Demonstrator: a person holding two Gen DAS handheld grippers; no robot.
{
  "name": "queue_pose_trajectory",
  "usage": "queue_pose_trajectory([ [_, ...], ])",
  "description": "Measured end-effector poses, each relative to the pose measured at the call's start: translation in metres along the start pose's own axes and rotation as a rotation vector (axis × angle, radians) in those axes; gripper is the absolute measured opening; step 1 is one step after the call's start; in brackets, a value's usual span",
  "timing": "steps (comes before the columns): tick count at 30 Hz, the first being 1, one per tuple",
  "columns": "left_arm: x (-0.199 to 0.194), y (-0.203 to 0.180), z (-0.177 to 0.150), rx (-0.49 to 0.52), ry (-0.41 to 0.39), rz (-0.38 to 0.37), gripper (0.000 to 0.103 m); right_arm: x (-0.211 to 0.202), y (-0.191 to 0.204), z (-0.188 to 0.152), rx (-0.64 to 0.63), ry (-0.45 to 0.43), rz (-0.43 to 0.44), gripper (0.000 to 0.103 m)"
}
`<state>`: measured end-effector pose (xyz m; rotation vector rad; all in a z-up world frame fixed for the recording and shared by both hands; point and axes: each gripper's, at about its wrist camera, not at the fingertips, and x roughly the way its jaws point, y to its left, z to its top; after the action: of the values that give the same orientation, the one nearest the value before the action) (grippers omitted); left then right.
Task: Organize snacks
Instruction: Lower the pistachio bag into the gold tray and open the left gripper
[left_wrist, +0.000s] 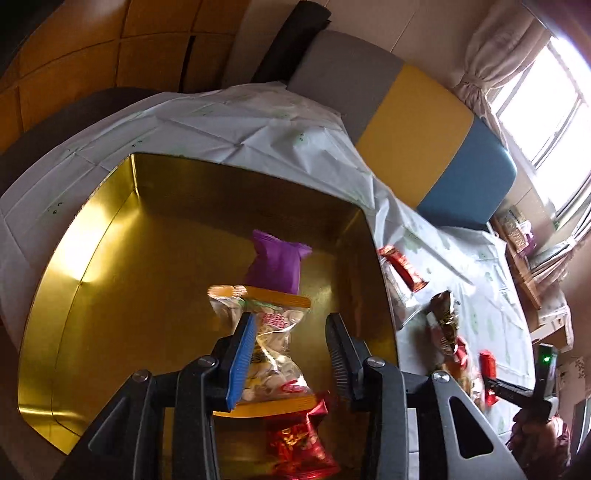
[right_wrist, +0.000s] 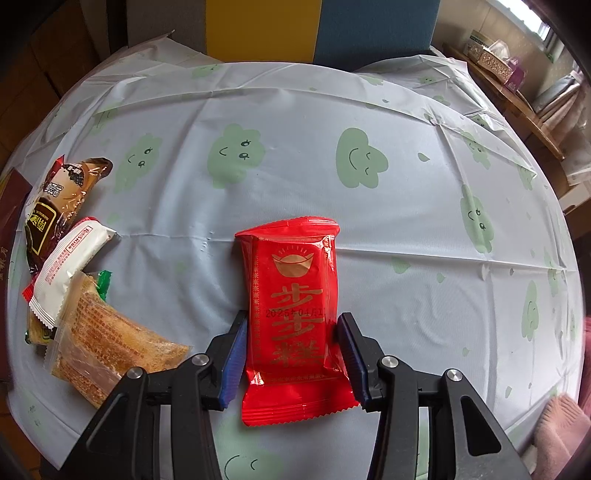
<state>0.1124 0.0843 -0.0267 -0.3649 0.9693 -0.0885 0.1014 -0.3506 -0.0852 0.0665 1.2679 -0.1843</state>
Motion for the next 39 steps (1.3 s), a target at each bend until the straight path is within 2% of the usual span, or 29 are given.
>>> queue_pose_trajectory([
  [5, 0.004, 0.000, -0.013, 0.015, 0.017, 0.012, 0.039, -0.001, 0.001, 0.000, -0.007, -0.002, -0.010, 0.050],
  [14, -0.006, -0.007, -0.028, 0.062, 0.009, 0.105, 0.039, -0.002, 0.004, -0.001, -0.024, -0.009, -0.025, 0.050],
  [19, -0.012, -0.009, -0.034, 0.079, 0.001, 0.125, 0.039, -0.003, 0.008, -0.002, -0.037, -0.016, -0.040, 0.050],
  [39, -0.022, -0.025, -0.045, 0.140, -0.020, 0.127, 0.039, -0.007, 0.013, -0.005, -0.057, -0.024, -0.055, 0.050],
])
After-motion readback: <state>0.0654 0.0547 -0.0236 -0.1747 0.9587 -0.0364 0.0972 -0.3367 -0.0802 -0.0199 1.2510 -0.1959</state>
